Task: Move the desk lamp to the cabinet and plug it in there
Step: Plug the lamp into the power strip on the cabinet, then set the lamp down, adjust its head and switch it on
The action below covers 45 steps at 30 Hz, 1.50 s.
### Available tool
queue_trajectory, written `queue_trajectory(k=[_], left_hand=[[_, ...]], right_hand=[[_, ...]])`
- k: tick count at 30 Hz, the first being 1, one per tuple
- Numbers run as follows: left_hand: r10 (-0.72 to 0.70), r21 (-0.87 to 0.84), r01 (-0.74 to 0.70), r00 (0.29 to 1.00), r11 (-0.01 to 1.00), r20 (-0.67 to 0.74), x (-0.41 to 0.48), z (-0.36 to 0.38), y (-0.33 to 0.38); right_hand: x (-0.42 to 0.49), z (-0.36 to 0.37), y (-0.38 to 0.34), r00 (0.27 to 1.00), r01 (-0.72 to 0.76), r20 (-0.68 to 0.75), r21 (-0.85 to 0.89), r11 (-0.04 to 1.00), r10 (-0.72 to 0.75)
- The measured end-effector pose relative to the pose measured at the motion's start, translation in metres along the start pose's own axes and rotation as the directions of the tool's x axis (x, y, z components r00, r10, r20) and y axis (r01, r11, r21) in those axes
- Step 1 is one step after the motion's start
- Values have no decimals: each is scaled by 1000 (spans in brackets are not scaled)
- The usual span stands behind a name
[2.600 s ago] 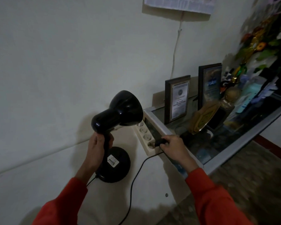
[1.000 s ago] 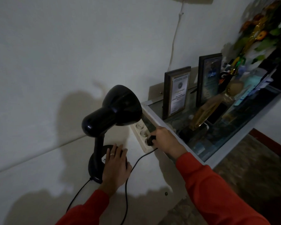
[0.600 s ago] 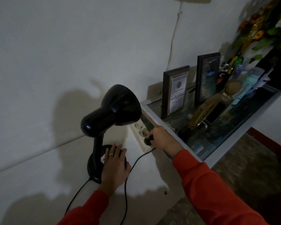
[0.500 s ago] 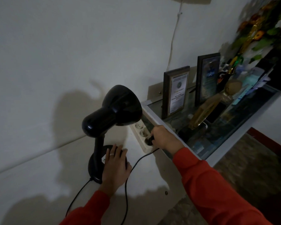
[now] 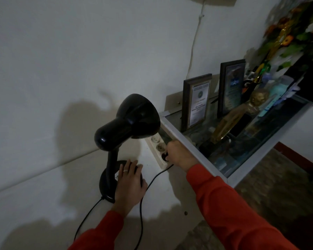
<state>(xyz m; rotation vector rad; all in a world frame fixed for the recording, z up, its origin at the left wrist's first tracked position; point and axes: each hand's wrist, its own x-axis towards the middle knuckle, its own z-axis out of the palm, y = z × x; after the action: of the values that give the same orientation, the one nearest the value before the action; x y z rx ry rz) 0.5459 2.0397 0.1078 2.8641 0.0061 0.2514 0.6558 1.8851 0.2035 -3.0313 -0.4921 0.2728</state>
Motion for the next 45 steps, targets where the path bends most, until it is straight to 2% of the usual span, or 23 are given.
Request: queue_trajectory(k=[3,5,7,9,11,12,14,15,17,19,21,23,30,45], left_hand=[[19,-32,-19,1000,999,8,-1,-2,-1],[60,-125,-57,998,991,16,-5,-5,-1],[143,-254,-143,990,956,-17,-14,-14,-1],[242,-312,-261,965,914,-100,-32,-23,-5],[274,-312,-354,923,882,-271,-55,-26,-10],[218,-326,-341,908,882,-358,-65,-27,-12],[-51,-436,-170,890,884,-452,-80,-28,-15],[-220,-525,-49,872,850,-437,-84,-29,-16],[-458,-649,161,829,744,-320,-82,-30,-22],[-528,-644,316,833,697,-163,-75,-31,-31],[-486,-593,379,874,711,-23,-67,-31,-43],[-422,-530,380,905,758,45,-63,-29,-52],[-306,-391,311,949,866,75,-68,-28,-61],[-117,-299,185,966,936,229,-68,-37,-75]], right_hand=[[-2,3,-2,998,9,-66,-129,992,-18],[-3,5,-1,998,36,-51,-153,988,-45],[-7,7,-2,991,68,-97,-223,972,-92],[-16,13,-9,966,85,-203,-322,943,-156],[-26,22,-23,937,177,-260,-224,958,-234],[-32,27,-32,925,261,-262,-81,962,-273],[-43,34,-51,924,376,-190,299,877,-332],[-48,40,-60,918,395,-145,430,812,-370],[-53,53,-73,916,368,-58,520,771,-398],[-54,65,-79,933,299,27,497,815,-360],[-54,74,-80,943,275,31,488,828,-331],[-58,78,-80,946,274,15,496,824,-324],[-75,88,-87,975,206,-44,557,804,-219],[-124,107,-118,990,45,-136,561,827,39]])
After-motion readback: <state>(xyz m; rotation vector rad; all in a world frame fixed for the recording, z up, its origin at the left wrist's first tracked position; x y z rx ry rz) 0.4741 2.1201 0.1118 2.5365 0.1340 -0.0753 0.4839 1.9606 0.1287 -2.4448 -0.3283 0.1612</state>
